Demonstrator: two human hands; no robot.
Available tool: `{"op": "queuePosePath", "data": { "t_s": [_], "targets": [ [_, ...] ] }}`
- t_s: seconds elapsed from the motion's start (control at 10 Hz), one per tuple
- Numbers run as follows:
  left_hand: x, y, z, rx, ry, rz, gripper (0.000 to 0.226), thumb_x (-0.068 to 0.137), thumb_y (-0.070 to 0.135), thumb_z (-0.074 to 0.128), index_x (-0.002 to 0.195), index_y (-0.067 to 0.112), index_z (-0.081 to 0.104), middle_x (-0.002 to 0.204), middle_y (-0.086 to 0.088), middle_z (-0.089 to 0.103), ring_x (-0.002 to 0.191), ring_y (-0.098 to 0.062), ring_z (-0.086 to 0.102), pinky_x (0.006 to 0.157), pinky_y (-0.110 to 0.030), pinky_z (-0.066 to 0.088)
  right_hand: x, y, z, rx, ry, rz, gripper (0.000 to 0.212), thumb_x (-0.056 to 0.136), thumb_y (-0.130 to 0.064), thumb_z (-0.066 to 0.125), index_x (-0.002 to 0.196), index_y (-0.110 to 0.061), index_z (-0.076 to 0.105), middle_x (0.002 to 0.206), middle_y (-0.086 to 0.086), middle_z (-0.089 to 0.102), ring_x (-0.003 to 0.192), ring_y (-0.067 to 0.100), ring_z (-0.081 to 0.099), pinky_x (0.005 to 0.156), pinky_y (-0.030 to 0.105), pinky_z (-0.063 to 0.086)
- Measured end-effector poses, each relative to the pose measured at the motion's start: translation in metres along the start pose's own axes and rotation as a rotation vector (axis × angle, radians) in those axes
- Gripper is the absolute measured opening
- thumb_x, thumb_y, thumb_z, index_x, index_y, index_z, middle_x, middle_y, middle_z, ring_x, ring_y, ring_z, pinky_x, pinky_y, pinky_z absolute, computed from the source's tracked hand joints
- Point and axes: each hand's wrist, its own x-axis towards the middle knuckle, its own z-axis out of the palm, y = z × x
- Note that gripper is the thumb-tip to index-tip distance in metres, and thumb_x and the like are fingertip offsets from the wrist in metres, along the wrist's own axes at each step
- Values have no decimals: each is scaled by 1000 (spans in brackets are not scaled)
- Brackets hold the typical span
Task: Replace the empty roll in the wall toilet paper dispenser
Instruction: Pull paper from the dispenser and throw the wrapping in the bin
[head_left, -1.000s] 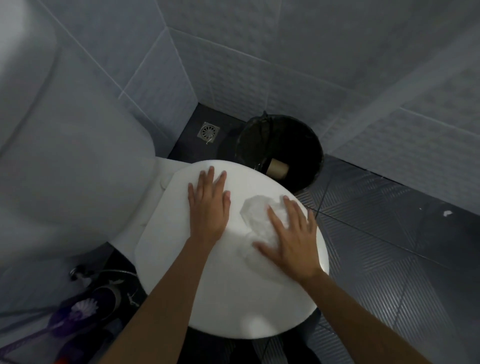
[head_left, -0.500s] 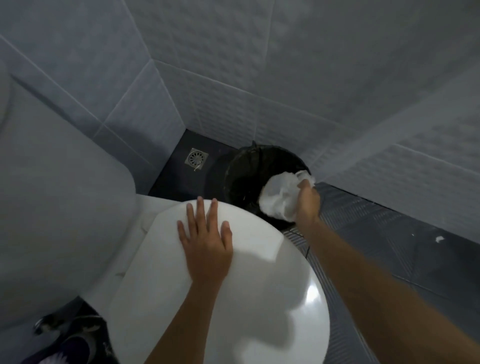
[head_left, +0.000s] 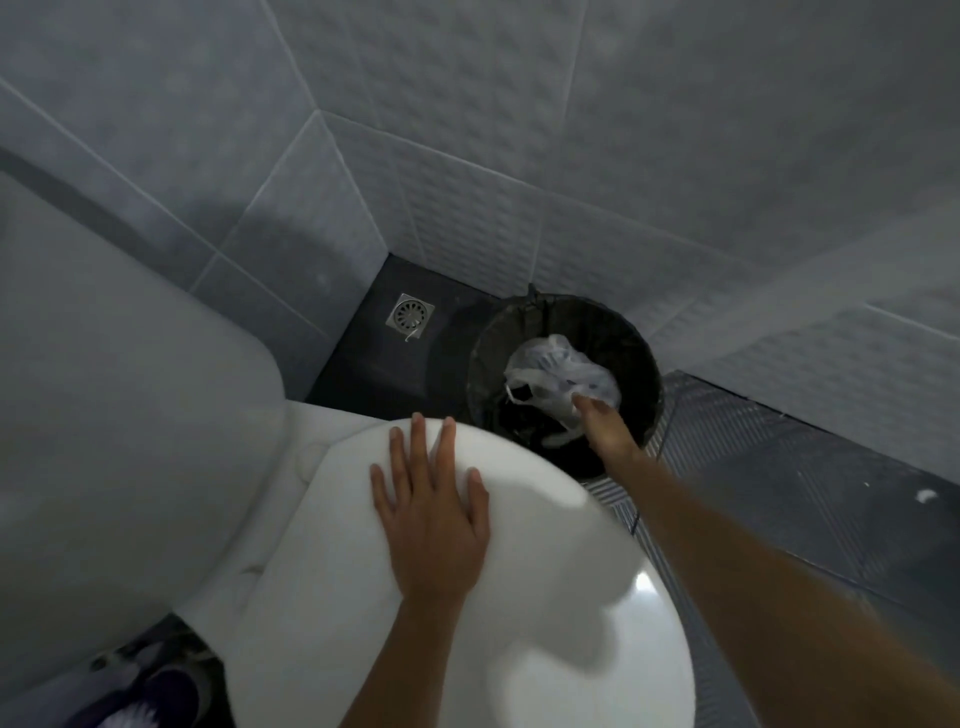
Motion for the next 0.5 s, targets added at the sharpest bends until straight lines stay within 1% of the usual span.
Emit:
{"op": "queuePosePath", "data": {
  "t_s": [0.1, 0.2, 0.3, 0.4, 0.5],
  "targets": [
    [1, 0, 0, 5, 4, 0, 58, 95, 43, 30, 150, 27, 21, 160, -4, 17, 148, -23, 11, 118, -48, 11, -14, -10, -1, -41, -24, -41, 40, 99, -26, 39, 127, -1, 54, 131, 21, 56, 119, 34, 52, 107, 43, 39],
    [1, 0, -1, 15, -7, -2, 58, 95, 43, 30, 150, 27, 22, 160, -4, 18, 148, -24, 14, 118, -49, 14, -30, -18, -5, -78, -57, -121, 40, 101, -25, 35, 130, -2, 51, 133, 18, 54, 123, 32, 50, 108, 36, 36],
    [2, 0, -1, 28, 20, 20, 56, 95, 41, 32, 149, 25, 28, 159, -6, 22, 147, -26, 18, 116, -49, 16, -53, -27, -10, -126, -56, -173, 41, 101, -26, 36, 126, 0, 54, 130, 19, 57, 121, 31, 52, 103, 31, 36],
    [-2, -1, -2, 14, 43, 43, 54, 97, 40, 32, 148, 24, 30, 158, -7, 24, 147, -27, 19, 117, -49, 15, -76, -31, -15, -201, -47, -276, 41, 102, -26, 34, 130, 0, 51, 134, 19, 53, 125, 29, 48, 97, 24, 33],
    [3, -2, -9, -22, -65, 39, 56, 97, 43, 27, 151, 27, 20, 160, -6, 16, 149, -27, 11, 117, -49, 9, -110, -38, -19, -279, -51, -338, 41, 102, -23, 35, 135, -1, 46, 140, 17, 49, 131, 28, 43, 102, 26, 32]
  ]
}}
